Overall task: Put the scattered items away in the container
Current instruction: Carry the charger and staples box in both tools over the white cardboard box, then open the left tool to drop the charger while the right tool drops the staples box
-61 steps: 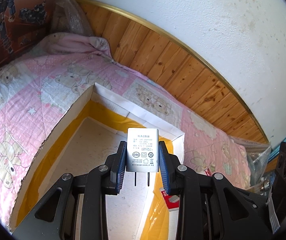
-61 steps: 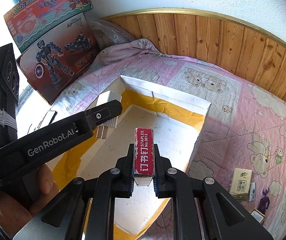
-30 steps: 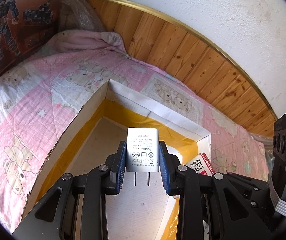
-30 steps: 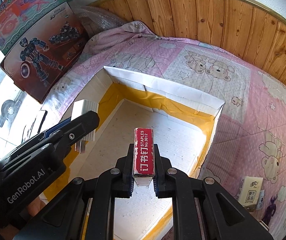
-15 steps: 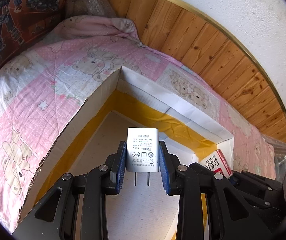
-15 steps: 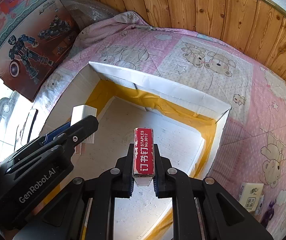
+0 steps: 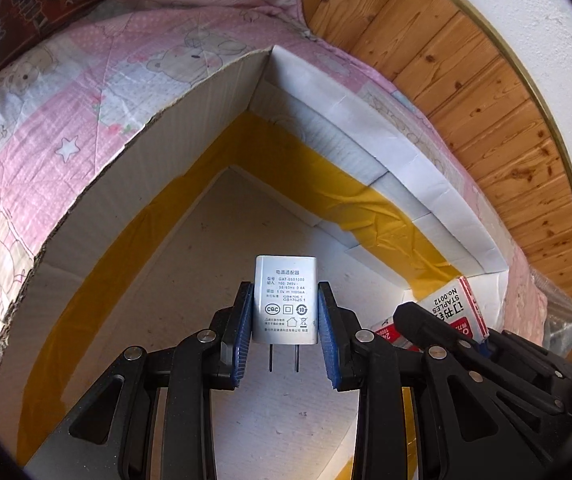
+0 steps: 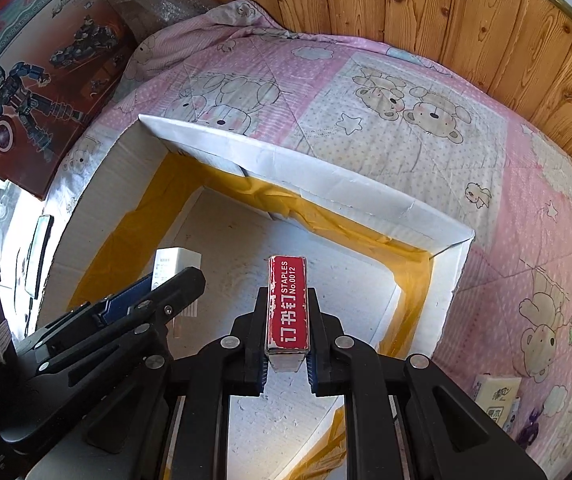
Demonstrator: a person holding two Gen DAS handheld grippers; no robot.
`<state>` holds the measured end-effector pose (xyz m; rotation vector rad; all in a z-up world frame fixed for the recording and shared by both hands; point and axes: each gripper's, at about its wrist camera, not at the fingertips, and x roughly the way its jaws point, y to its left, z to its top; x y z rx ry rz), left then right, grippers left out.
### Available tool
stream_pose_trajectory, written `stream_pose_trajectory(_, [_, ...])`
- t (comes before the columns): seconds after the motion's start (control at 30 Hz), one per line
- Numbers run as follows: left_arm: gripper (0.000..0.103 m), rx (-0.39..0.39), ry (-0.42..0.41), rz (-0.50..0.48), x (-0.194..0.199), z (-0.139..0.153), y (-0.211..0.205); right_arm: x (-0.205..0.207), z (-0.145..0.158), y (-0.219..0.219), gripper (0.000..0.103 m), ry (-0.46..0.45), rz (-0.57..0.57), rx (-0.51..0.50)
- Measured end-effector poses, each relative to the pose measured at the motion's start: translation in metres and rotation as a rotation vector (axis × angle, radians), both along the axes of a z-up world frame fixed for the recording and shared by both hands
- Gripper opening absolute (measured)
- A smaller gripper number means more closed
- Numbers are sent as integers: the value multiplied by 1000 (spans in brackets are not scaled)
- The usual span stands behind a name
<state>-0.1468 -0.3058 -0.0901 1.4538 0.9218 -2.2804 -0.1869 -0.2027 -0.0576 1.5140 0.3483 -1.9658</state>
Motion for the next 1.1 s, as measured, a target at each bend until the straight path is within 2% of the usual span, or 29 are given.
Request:
stream_pose_trajectory(0.07, [32, 41, -11, 15, 0, -7, -3, 1, -2, -4, 16, 2, 8, 18])
stream_pose_trajectory(0.3, [32, 64, -45, 23, -2, -20, -3, 6, -9, -11, 16, 0, 64, 84])
stream_pose_trajectory(0.53, [32, 84, -50, 42, -3, -27, -9, 4, -14, -16, 16, -13, 78, 101])
stream_pose_trajectory(0.6, [36, 80, -48, 54, -3, -27, -10, 3, -16, -17, 16, -9, 77, 106])
stream_pose_trajectory(0.67, [51, 87, -40, 78, -1, -26, -12, 3, -17, -18, 17, -2, 73, 111])
stream_pose_trajectory(0.73, [53, 98, -34, 94, 1, -25, -14, 3, -17, -18, 17, 3, 72, 107])
stream_pose_trajectory(0.83, [56, 113, -30, 103, 2, -24, -15, 6, -14, -16, 24, 10, 62, 91])
stream_pose_trajectory(0.93, [56, 115, -15, 113, 5, -18, -16, 9, -8, -13, 26, 33, 56, 70])
stream_pose_trajectory(1.03, [57, 108, 2, 105, 6, -10, -12, 16, 4, -2, 32, 60, 27, 19])
stream_pose_trajectory(1.07, [57, 103, 6, 104, 7, -7, -11, 19, 9, 3, 35, 69, 19, 1])
stream_pose_trajectory(1.1, [57, 102, 11, 105, 8, -4, -9, 23, 14, 9, 43, 79, 5, -19])
